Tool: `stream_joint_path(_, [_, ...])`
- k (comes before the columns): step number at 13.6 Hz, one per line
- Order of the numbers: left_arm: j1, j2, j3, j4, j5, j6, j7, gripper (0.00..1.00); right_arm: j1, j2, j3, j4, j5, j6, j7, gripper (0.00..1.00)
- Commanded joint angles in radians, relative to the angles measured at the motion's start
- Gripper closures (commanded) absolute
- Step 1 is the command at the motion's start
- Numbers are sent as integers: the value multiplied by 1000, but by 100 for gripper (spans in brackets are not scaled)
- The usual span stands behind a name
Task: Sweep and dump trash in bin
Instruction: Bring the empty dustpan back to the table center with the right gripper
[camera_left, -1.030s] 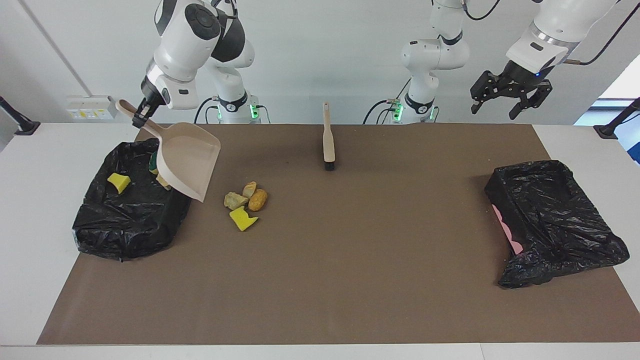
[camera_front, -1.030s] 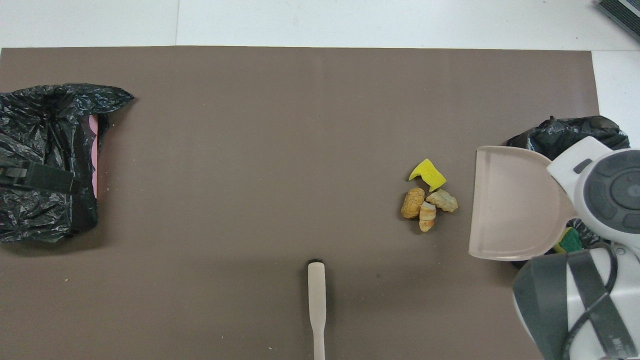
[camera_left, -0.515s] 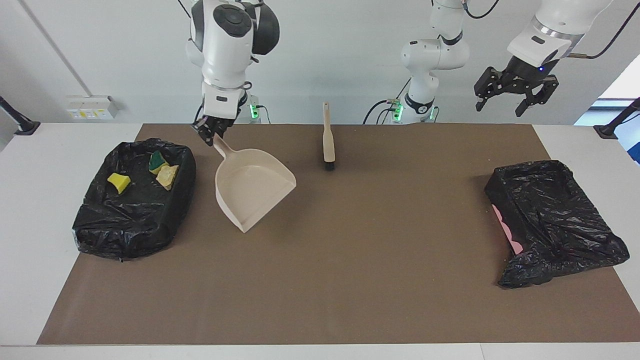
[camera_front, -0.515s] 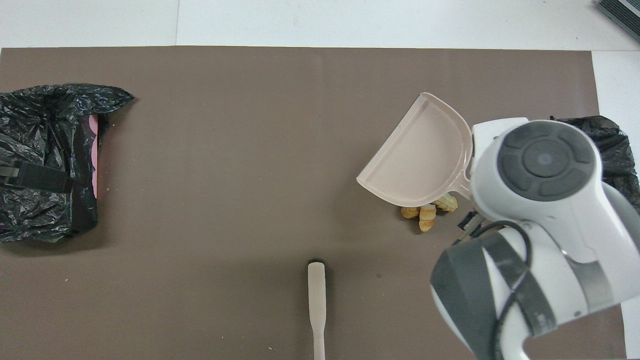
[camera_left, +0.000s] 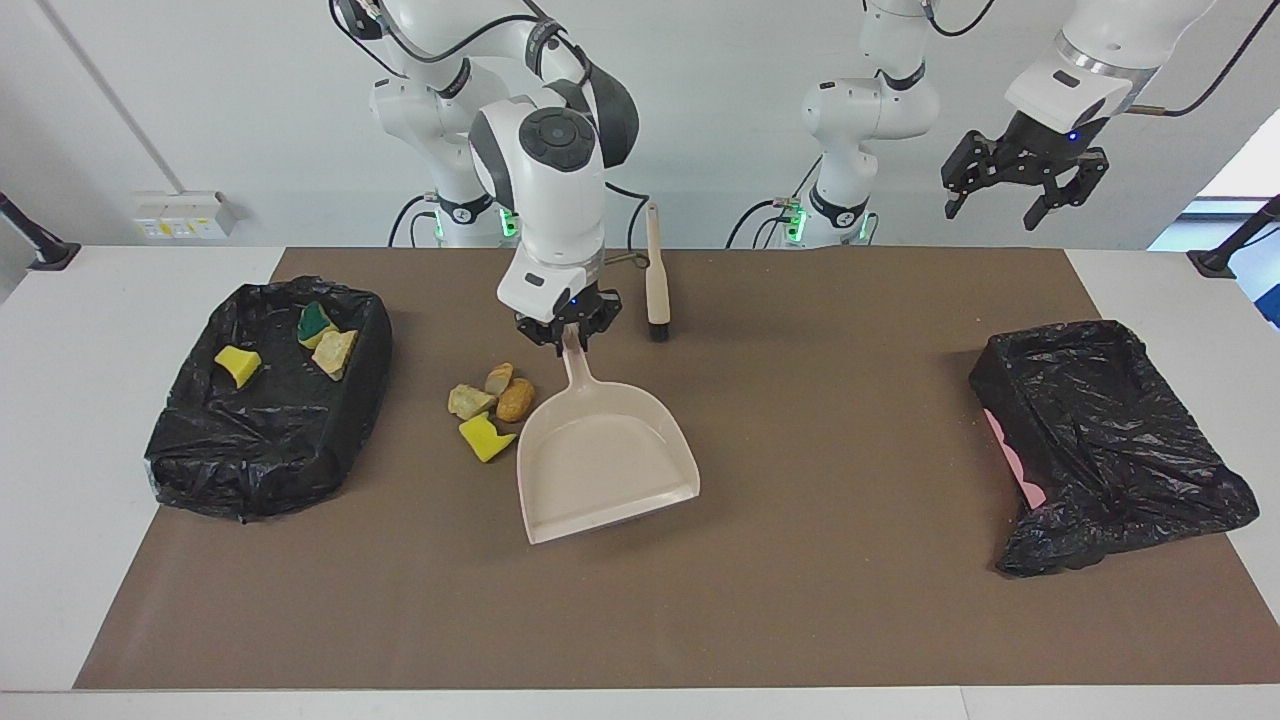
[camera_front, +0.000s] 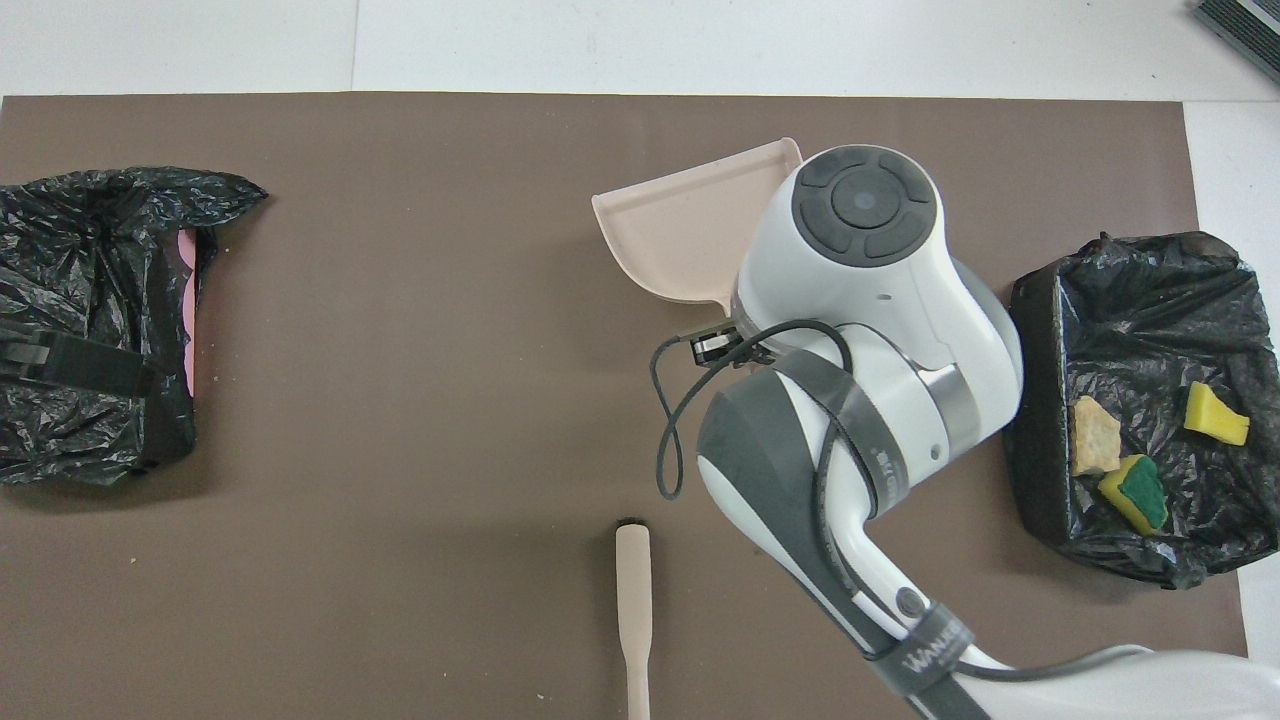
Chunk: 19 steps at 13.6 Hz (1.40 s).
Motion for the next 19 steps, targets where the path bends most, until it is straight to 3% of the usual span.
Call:
stream_joint_path(1, [-4,-12,2,-4,18,9,-2,0,62,92,0,75,17,54,176,100])
stream_joint_path(7, [1,2,2,3,30,27,-1,0,139,192,-2,62,18,226,368,100])
stream_joint_path(15, [-9,-12,-6,-8,23,24,4,0,119,189,0,-70,18,306,361,100])
stream_joint_path(16, [-9,-12,-6,-8,26,23,4,0,114,189,0,-71,22,306,361,80])
stream_joint_path(17, [-9,-12,-6,-8,27,21,4,0,110,188,0,-70,14,297,353,35])
stream_joint_path(18, [-9,-14,-6,-8,27,21,4,0,119,185,-2,-62,3,280,311,0])
stream_joint_path(19, [-9,-14,-6,-9,29,21,4,0,114,168,0,-60,-4,261,262,0])
